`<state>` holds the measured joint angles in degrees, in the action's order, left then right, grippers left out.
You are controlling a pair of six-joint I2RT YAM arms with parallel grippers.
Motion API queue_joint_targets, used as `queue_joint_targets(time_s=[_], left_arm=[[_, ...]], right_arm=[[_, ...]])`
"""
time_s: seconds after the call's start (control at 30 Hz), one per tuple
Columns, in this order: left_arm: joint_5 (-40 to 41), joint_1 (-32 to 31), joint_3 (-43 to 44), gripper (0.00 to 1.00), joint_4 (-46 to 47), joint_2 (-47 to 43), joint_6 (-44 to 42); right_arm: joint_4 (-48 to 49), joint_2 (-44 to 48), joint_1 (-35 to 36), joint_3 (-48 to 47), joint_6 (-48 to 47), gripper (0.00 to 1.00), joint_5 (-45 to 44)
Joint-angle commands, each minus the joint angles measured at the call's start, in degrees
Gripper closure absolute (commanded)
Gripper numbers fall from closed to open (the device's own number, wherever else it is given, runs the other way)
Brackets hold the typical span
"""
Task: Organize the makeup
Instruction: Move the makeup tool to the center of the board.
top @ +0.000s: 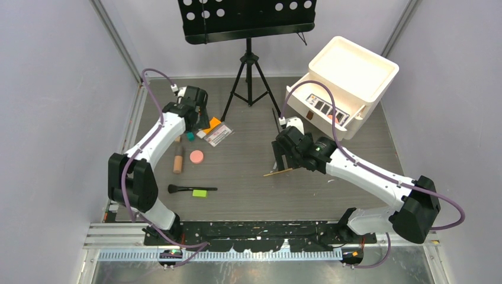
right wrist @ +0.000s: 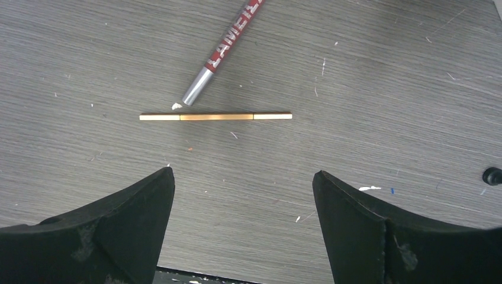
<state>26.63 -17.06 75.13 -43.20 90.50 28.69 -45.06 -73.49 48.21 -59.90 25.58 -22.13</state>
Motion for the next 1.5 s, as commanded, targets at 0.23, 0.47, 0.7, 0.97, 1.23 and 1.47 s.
queue_joint_targets(time_s=[0.23, 0.47, 0.7, 0.97, 1.23, 1.47], left_arm=[[2.1, 0.4, -6.0, 0.0, 2.3, -3.6, 0.9], [-3.9, 0.4, -5.8, 0.0, 5.2, -4.3, -2.2], [-5.3, 0.4, -2.0, 0.0, 7.7, -0.3, -3.6], [-5.2, 1.9, 8.5, 0.01, 8.8, 8.8, -2.8], [-9.4, 2.9, 11.8, 0.05, 10.4, 16.1, -2.8], [-12.2, 3.0, 12.7, 0.07, 11.1, 20.7, -1.6]], right_arm=[[-1.1, -1.1, 0.2, -3.6, 0.9, 0.09, -4.4], [-1.1, -1.7, 0.2, -4.1, 2.7, 0.1, -8.3], [3.2, 2.9, 0.1, -1.1, 2.4, 0.09, -7.5], [3.4, 5.2, 0.2, 0.0, 2.4, 0.09, -5.5], [0.0, 3.0, 0.3, -1.3, 3.3, 0.1, -5.3], [-0.4, 4.1, 0.2, -1.0, 3.9, 0.09, -5.1]])
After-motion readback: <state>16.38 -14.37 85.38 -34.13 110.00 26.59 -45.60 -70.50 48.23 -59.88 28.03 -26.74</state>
